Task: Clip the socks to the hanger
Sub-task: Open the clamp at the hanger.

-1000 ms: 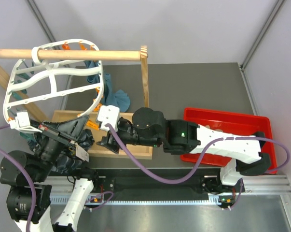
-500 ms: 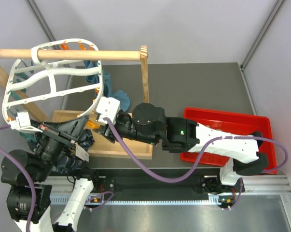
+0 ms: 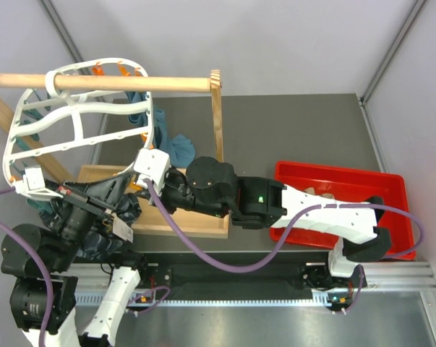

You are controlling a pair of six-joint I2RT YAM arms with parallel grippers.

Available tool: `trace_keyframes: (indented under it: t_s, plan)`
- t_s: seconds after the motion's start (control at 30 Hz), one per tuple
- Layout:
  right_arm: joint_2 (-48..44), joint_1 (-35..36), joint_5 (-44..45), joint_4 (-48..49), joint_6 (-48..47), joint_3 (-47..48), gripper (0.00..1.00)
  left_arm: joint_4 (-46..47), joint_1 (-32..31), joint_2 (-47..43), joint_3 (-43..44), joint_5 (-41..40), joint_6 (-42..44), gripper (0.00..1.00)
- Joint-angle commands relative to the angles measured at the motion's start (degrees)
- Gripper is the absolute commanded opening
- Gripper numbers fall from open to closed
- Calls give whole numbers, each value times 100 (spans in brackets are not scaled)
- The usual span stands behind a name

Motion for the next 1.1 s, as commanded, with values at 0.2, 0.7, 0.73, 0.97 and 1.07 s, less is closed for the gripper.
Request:
trace_keyframes:
  t_s: [0.2,0.7,0.73,0.97,1.07]
  plan:
    - [-68,2,-89,411,362,307,0,16,31,34,60,-67,143,39]
    - [-341,-86,-414,367,1399,228,0,-160,31,-371,-230,-120,55,51]
    - [-341,-95,-423,359,1435,228,0,-168,31,-388,-239,-120,73,51]
    - [-385,-218,-406,394,1540,114,0,-309,31,-503,-134,3,160,53]
    - [-411,-235,-388,394,1523,79,0,-528,31,-564,-125,-32,213,53]
